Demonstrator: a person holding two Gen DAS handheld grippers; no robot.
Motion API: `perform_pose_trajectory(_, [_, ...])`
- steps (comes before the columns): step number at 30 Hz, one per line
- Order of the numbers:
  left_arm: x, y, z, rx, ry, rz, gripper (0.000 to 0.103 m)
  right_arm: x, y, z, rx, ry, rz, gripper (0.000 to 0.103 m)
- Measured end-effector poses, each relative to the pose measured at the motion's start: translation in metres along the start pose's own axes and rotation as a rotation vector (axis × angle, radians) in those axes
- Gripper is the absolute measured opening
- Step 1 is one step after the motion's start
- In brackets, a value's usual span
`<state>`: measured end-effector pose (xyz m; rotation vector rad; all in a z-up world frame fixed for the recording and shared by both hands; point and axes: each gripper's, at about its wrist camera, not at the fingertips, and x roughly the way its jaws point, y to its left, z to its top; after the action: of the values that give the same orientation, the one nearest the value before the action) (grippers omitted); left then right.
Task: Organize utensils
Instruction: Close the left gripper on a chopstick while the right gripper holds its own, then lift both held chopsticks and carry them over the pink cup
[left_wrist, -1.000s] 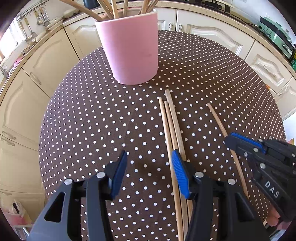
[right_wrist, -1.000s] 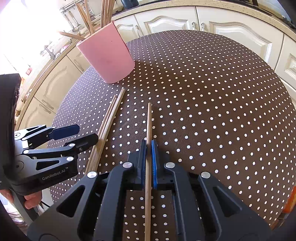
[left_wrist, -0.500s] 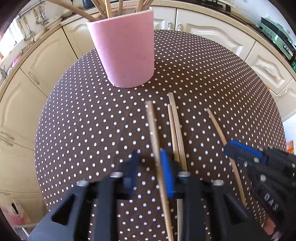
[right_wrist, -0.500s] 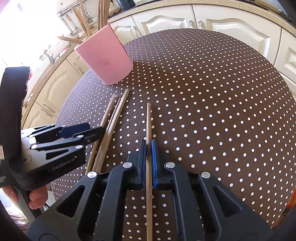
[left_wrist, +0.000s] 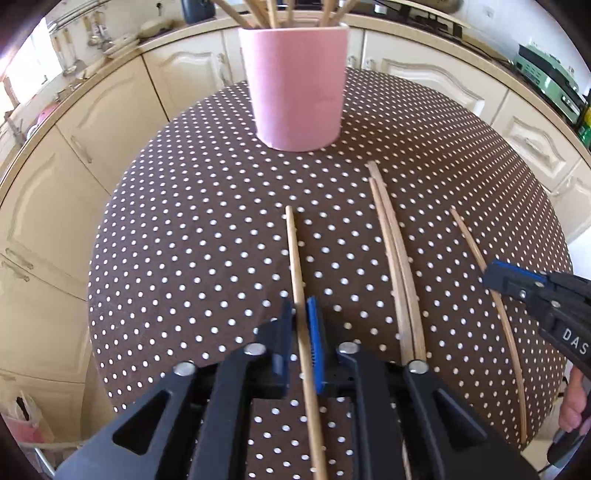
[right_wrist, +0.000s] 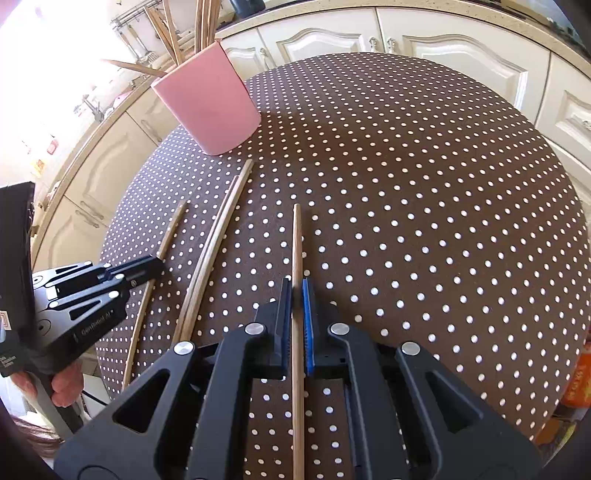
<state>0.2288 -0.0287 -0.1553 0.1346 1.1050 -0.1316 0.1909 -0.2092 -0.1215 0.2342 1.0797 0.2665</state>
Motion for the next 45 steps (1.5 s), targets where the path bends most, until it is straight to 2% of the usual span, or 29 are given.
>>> perform_pose_trajectory(1, [0.000,0.002,-0.001,-0.007,-0.007,0.014,0.027,-0.001,0.002,0.000,-0.013,0.001,-0.024,0.011])
perform_pose_trajectory(2, [-0.001,0.006,-0.002,-0.012,-0.010,0.012,0.029,-0.002,0.004,0.001,-0.024,-0.003,-0.052,0.013])
perform_pose_trajectory(5, [0.001,0.012,0.000,-0.044,-0.018,0.000,0.031,-0.003,0.011,0.001,-0.047,-0.022,-0.118,0.046])
perform_pose_trajectory(6, [0.004,0.011,0.002,-0.051,-0.020,0.002,0.031,-0.004,0.015,0.000,-0.060,-0.029,-0.128,0.053])
perform_pose_trajectory(8, [0.008,0.020,0.006,-0.066,-0.027,0.005,0.031,-0.001,0.020,0.002,-0.089,-0.033,-0.151,0.053])
perform_pose_trajectory(10, [0.012,0.021,0.013,-0.072,-0.046,0.019,0.031,0.005,0.026,0.003,-0.115,-0.027,-0.185,0.043])
perform_pose_trajectory(11, [0.013,0.022,0.014,-0.082,-0.063,0.025,0.031,0.008,0.030,0.005,-0.134,-0.026,-0.207,0.042])
perform_pose_trajectory(12, [0.014,0.024,0.015,-0.082,-0.068,0.026,0.030,0.010,0.034,0.005,-0.157,-0.027,-0.225,0.033])
perform_pose_trajectory(13, [0.015,0.025,0.016,-0.074,-0.069,0.022,0.027,0.011,0.035,0.006,-0.175,-0.032,-0.239,0.023])
perform_pose_trajectory(14, [0.016,0.027,0.018,-0.066,-0.073,0.016,0.012,0.011,0.033,0.006,-0.179,-0.037,-0.235,0.017])
perform_pose_trajectory(15, [0.016,0.028,0.021,-0.060,-0.075,0.021,0.007,0.011,0.033,0.007,-0.180,-0.036,-0.231,0.007])
perform_pose_trajectory(20, [0.014,0.027,0.020,-0.047,-0.089,0.012,0.006,0.008,0.028,0.007,-0.143,-0.033,-0.122,0.006])
perform_pose_trajectory(22, [0.010,0.027,0.018,-0.055,-0.098,-0.009,0.006,0.002,0.032,0.005,-0.140,-0.065,-0.107,0.006])
perform_pose_trajectory(26, [-0.014,0.029,0.011,-0.072,-0.172,-0.030,0.006,-0.018,0.035,0.005,-0.120,-0.147,-0.081,0.006])
perform_pose_trajectory(33, [-0.049,0.034,0.018,-0.109,-0.287,-0.075,0.006,-0.058,0.043,0.013,-0.095,-0.324,-0.063,0.006])
perform_pose_trajectory(36, [-0.061,0.030,0.025,-0.124,-0.305,-0.102,0.006,-0.071,0.046,0.018,-0.085,-0.370,-0.063,0.006])
perform_pose_trajectory(45, [-0.091,0.015,0.033,-0.100,-0.398,-0.114,0.006,-0.112,0.047,0.022,-0.083,-0.497,-0.058,0.006])
